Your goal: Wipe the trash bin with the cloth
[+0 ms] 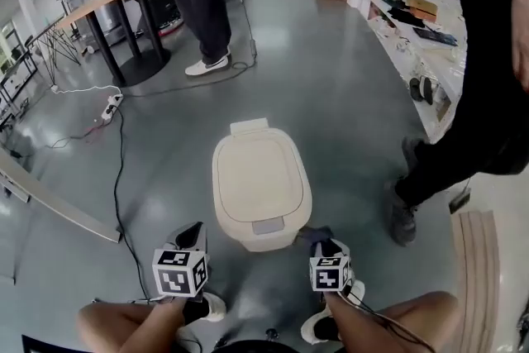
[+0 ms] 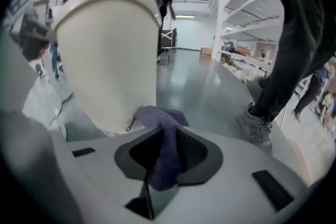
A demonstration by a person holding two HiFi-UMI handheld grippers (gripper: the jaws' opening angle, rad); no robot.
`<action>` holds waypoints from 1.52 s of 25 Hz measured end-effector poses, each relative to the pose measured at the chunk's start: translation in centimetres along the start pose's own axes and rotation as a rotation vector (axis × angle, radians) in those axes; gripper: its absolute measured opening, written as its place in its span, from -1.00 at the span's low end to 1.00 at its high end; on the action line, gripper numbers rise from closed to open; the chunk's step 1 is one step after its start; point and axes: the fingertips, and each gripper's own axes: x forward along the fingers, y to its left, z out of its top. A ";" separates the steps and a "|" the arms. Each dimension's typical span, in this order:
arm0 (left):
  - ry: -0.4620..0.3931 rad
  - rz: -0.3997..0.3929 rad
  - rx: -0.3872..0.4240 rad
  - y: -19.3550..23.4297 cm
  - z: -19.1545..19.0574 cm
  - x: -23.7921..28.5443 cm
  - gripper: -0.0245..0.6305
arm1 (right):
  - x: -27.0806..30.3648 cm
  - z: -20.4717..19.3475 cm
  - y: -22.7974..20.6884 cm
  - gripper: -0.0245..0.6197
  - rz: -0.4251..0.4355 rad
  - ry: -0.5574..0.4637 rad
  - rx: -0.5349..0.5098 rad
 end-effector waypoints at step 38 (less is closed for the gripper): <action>-0.032 -0.347 0.206 -20.4 8.8 0.6 -0.93 | 9.8 4.2 3.3 -0.68 0.722 0.097 0.550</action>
